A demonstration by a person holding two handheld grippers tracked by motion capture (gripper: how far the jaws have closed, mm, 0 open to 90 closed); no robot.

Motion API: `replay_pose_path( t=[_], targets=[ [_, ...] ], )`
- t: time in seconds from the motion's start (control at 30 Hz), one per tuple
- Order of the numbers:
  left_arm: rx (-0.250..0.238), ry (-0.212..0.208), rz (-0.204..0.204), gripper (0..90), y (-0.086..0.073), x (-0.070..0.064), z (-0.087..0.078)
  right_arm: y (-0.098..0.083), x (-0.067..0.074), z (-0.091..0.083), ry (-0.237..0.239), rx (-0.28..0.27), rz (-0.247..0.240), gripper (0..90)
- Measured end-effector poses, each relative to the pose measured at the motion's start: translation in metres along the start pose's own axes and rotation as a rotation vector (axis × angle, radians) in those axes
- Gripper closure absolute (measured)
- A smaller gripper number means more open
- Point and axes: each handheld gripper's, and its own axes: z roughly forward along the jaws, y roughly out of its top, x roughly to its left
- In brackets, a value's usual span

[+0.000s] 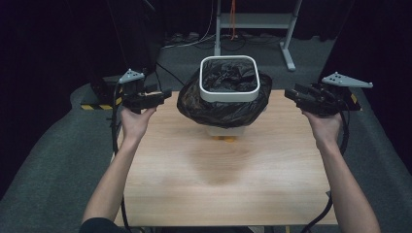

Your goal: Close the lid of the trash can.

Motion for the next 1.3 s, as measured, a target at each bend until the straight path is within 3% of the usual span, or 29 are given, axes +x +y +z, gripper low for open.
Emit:
replay_pose_path(
  t=[0.37, 0.43, 0.5, 0.53, 0.63, 0.8, 1.1, 1.3],
  targets=[
    [0.007, 0.001, -0.034, 34.6, -0.016, 0.008, -0.008, -0.017, -0.004, -0.001, 0.002, -0.016, 0.021, 49.2],
    [-0.018, 0.007, -0.071, 34.6, -0.019, 0.008, -0.007, -0.021, -0.007, 0.0, 0.004, -0.009, 0.031, 49.2],
    [0.003, 0.009, -0.053, 34.6, -0.022, 0.011, -0.008, -0.024, -0.009, 0.001, 0.003, -0.005, 0.036, 49.2],
    [-0.012, 0.016, -0.07, 34.6, -0.024, 0.01, -0.006, -0.026, -0.011, 0.001, 0.003, -0.004, 0.039, 49.1],
    [0.013, 0.013, -0.064, 34.4, -0.032, 0.014, -0.005, -0.031, -0.014, 0.0, -0.004, -0.009, 0.047, 49.2],
    [0.02, 0.006, -0.095, 34.3, -0.043, 0.017, -0.001, -0.039, -0.02, -0.001, -0.014, -0.003, 0.067, 49.1],
    [0.014, -0.019, -0.12, 34.2, -0.06, 0.015, 0.0, -0.051, -0.024, -0.001, -0.022, 0.007, 0.086, 49.1],
    [0.031, -0.014, -0.128, 34.1, -0.07, 0.016, 0.002, -0.058, -0.023, 0.002, -0.016, 0.017, 0.091, 49.1]
  ],
)
